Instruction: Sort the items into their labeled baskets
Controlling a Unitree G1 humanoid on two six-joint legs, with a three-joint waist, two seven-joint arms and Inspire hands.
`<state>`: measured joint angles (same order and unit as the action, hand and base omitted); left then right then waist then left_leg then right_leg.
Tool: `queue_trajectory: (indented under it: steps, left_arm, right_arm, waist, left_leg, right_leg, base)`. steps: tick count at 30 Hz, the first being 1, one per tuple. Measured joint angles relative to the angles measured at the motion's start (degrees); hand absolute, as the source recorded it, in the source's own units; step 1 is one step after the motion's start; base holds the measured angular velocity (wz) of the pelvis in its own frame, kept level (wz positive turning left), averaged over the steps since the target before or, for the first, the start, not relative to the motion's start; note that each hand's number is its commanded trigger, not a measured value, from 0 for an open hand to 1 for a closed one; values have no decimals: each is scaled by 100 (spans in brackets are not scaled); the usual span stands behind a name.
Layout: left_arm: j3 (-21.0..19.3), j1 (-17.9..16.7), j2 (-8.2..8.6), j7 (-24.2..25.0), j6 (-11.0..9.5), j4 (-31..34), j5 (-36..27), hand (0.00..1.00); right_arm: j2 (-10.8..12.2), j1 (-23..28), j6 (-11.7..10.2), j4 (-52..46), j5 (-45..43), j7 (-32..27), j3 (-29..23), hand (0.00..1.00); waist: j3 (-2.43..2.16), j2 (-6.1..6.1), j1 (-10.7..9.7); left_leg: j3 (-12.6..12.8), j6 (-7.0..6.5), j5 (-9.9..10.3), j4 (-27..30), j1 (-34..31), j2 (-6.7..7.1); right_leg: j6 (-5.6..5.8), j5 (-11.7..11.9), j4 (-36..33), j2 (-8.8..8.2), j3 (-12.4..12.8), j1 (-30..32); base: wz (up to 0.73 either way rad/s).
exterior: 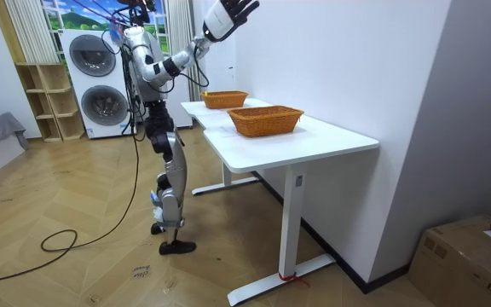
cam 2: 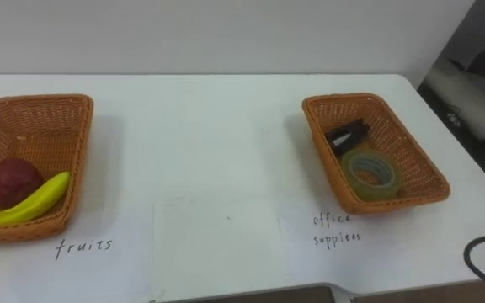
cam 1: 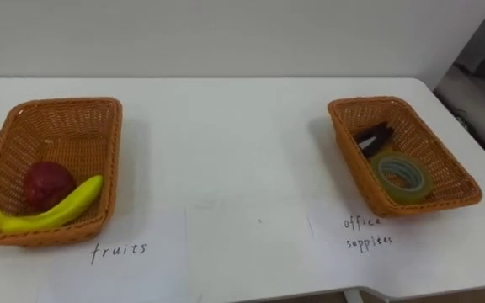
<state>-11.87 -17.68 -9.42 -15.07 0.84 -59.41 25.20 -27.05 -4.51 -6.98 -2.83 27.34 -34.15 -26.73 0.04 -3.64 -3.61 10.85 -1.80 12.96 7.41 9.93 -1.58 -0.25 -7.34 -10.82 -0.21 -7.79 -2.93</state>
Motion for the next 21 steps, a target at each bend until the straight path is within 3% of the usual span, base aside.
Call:
queue_trajectory:
  steps: [4, 8, 16, 21]
  left_arm:
    - [82, -18, -2, -140, 5, 101, 9, 0]
    - [93, 6, 2, -223, 6, 104, -5, 0]
    - [96, 22, 14, -277, 3, 325, -89, 0]
    - [93, 18, 112, -309, 7, 476, -100, 0]
  right_arm:
    - [89, 561, 0, 27, 322, -317, -258, 0]
    - [447, 1001, -4, 257, 463, -600, -390, 0]
    - [886, 1301, -6, 810, 640, -1077, -486, 0]
    - [1099, 1414, -6, 1174, 1036, -1095, -580, 0]
  waist:
    - [8, 24, -112]
    - [2, 37, -145]
    - [-38, 130, -278]
    - [-37, 141, -288]
  left_leg:
    - [31, 31, 29, -5, 0, -25]
    - [168, 60, 64, -2, -2, -72]
    - [210, 60, 66, -11, -43, -75]
    - [231, 61, 66, -11, -33, -72]
  right_leg:
    - [-3, -2, 22, 52, 60, 10]
    - [-15, -2, 23, 111, 163, 24]
    - [-28, -11, 8, 119, 199, 92]
    - [-33, -13, 4, 127, 271, 93]
  base:
    - [-8]
    - [-17]
    - [-2]
    - [-1]
